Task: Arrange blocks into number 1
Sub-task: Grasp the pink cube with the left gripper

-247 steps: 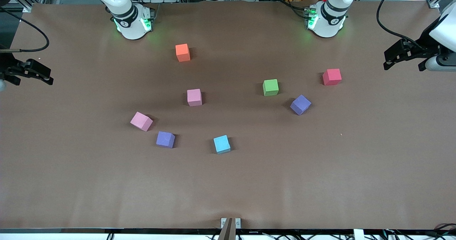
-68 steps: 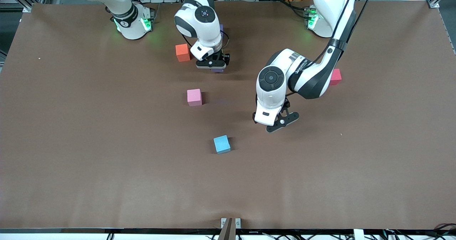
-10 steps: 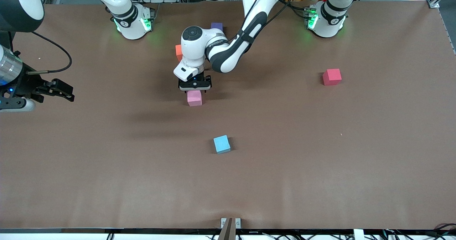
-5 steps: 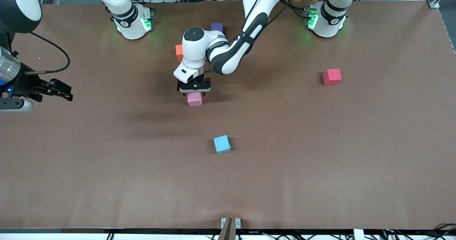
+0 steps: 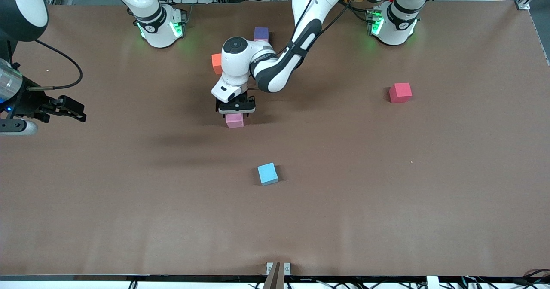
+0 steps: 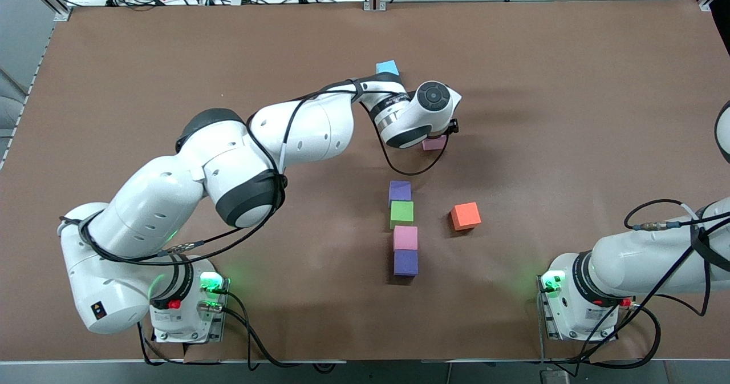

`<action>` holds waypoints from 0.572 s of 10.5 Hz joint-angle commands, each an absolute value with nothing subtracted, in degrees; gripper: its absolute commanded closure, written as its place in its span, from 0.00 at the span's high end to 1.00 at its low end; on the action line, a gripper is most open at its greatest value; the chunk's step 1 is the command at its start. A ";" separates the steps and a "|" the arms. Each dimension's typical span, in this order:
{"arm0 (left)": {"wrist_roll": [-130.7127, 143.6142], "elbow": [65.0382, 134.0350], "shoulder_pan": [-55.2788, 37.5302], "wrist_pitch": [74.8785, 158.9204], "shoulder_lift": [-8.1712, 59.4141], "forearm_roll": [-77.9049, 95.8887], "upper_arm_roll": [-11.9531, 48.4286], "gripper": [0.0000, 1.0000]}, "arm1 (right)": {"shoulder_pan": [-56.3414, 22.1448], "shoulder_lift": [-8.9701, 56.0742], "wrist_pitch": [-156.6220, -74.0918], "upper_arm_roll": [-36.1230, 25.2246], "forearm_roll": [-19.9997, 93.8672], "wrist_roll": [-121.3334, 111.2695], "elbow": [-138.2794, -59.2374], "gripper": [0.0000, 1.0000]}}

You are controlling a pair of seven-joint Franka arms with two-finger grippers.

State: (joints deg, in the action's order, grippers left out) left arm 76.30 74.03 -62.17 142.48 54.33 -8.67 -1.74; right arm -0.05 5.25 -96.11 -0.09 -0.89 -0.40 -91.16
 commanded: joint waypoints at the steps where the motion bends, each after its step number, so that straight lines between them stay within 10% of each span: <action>1: 78.40 73.21 -63.11 142.21 54.58 -7.82 -2.90 0.00 | 0.97 5.36 -96.06 0.53 -0.53 -0.88 -91.05 1.00; 6: 76.13 74.97 -61.62 128.35 49.40 -7.38 -2.81 0.00 | 2.02 4.66 -95.54 0.53 -1.05 -1.93 -90.53 1.00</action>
State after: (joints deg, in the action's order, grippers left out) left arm 77.37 73.24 -61.90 131.73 52.10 -8.23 -2.25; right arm 1.07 5.10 -96.11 -0.12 -0.92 -0.89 -90.95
